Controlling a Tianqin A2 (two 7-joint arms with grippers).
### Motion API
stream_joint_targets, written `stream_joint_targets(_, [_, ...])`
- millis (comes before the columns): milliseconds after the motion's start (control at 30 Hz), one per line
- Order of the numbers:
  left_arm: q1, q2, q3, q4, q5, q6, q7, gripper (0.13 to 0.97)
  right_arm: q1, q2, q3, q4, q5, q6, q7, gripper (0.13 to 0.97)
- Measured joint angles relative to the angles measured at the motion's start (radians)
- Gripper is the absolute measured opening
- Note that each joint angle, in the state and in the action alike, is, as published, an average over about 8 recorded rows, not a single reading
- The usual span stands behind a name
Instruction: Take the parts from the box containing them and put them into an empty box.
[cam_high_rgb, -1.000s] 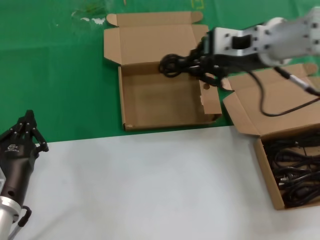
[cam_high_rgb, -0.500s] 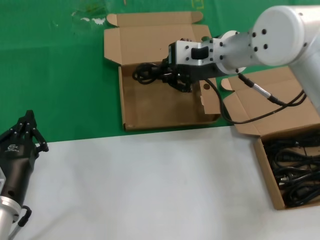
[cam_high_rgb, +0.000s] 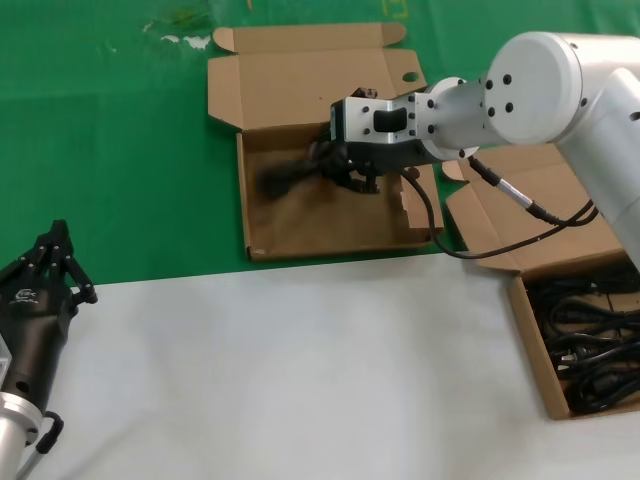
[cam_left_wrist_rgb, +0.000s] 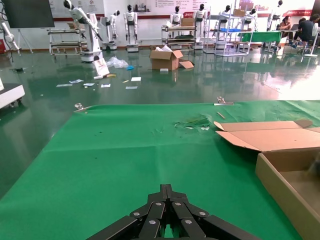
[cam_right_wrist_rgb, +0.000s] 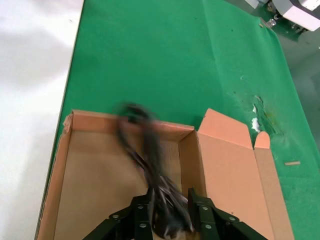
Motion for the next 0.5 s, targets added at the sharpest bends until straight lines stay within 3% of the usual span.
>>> stream_joint_targets(300, [0.000,0.000,0.000,0.000,0.000,0.000,0.000,0.140,-0.013,0.015,0.009,0.013,0.016,0.005,-0.001,0.366])
stream_joint_targets(500, [0.000,0.000,0.000,0.000,0.000,0.000,0.000,0.140,-0.052,0.060,0.047,0.119,0.042,0.004,0.042,0.402])
